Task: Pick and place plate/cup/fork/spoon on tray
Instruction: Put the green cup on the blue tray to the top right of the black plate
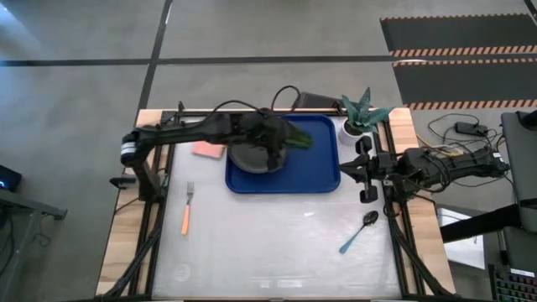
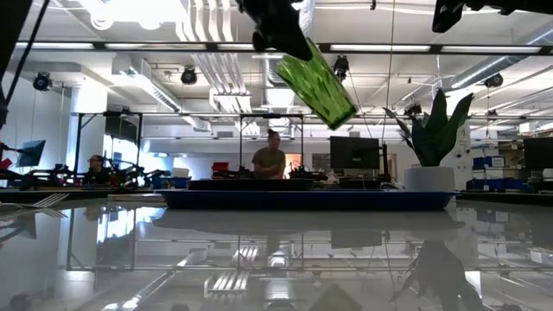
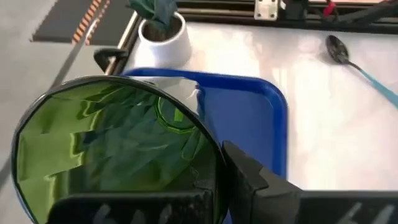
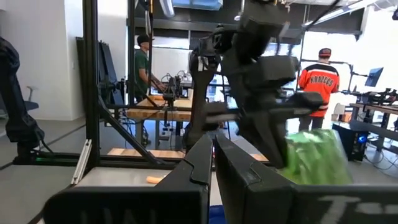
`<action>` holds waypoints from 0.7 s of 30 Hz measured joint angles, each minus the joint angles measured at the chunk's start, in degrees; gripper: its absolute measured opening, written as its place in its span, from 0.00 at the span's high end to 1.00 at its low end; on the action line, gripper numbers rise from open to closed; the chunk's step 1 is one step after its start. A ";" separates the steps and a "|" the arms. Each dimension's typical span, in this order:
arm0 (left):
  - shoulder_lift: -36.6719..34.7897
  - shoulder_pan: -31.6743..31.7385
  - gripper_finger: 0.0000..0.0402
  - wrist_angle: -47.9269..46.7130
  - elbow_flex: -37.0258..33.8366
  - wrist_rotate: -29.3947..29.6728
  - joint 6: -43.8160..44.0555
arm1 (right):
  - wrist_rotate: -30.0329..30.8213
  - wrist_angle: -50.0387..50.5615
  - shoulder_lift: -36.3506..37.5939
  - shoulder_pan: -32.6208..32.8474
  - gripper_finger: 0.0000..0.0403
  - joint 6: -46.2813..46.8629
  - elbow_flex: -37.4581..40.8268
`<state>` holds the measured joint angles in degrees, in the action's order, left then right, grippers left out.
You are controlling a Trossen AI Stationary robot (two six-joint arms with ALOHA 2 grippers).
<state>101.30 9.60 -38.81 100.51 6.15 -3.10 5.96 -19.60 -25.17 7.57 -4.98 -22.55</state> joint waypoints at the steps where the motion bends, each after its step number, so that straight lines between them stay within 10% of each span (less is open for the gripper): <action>1: 1.15 0.32 1.00 0.31 0.66 0.00 -0.29 | 0.00 0.01 0.00 0.00 0.98 0.14 0.00; 21: 12.44 5.66 1.00 -1.84 11.41 -0.59 -6.81 | 0.04 0.16 0.00 0.00 0.98 1.36 0.02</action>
<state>113.74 15.27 -40.65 111.92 5.57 -9.91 5.99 -19.45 -25.17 7.57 -3.61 -22.52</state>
